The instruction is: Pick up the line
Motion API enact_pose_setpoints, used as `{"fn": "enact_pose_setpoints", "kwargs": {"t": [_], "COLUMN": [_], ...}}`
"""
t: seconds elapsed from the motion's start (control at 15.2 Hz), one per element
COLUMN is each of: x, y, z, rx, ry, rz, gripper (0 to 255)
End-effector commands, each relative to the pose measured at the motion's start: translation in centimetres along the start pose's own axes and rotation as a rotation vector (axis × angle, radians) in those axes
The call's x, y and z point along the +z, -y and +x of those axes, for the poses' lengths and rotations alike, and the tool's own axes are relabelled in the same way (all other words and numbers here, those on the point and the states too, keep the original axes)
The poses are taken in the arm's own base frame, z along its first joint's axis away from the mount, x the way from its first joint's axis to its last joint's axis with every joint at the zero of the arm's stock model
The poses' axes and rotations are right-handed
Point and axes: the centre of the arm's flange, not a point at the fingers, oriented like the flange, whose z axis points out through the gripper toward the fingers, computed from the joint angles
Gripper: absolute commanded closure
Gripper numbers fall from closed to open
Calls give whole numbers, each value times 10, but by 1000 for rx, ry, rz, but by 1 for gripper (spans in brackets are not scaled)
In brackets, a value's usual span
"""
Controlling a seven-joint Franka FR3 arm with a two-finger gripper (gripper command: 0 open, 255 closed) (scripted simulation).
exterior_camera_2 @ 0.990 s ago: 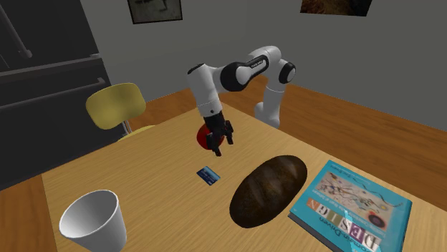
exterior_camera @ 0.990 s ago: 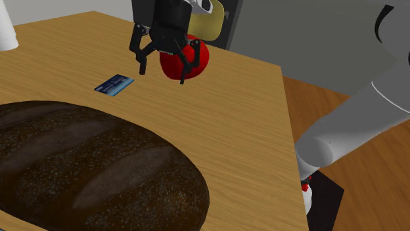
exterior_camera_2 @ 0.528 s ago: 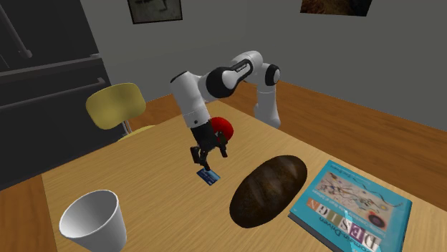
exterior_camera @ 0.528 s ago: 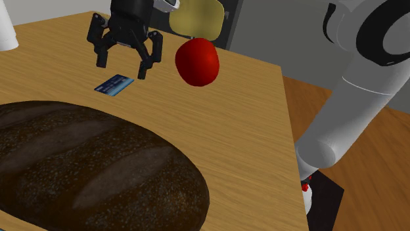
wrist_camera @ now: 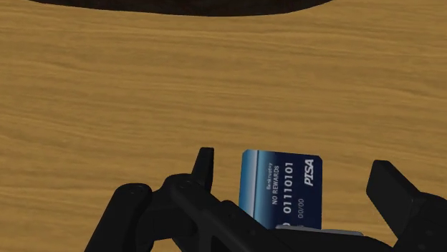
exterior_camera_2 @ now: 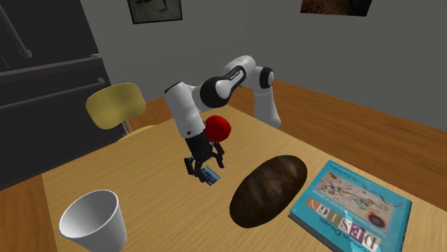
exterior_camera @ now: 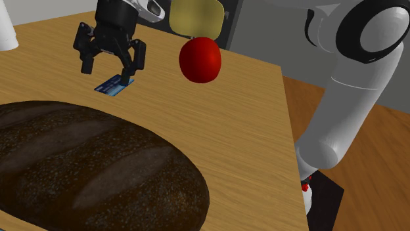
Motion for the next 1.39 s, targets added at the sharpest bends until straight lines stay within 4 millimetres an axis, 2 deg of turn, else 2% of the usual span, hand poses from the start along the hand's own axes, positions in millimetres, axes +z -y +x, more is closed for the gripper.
{"fn": "enact_pose_setpoints", "kwargs": {"t": [0.0, 0.13, 0.2, 0.79, 1.32], "x": [11, 13, 14, 13, -22], "y": [0, 0, 0, 0, 0], "z": [6, 7, 7, 7, -16], "rx": [0, 0, 0, 0, 0], "ry": [0, 0, 0, 0, 0], "rz": [0, 0, 0, 0, 0], "gripper": [0, 0, 255, 255, 255]}}
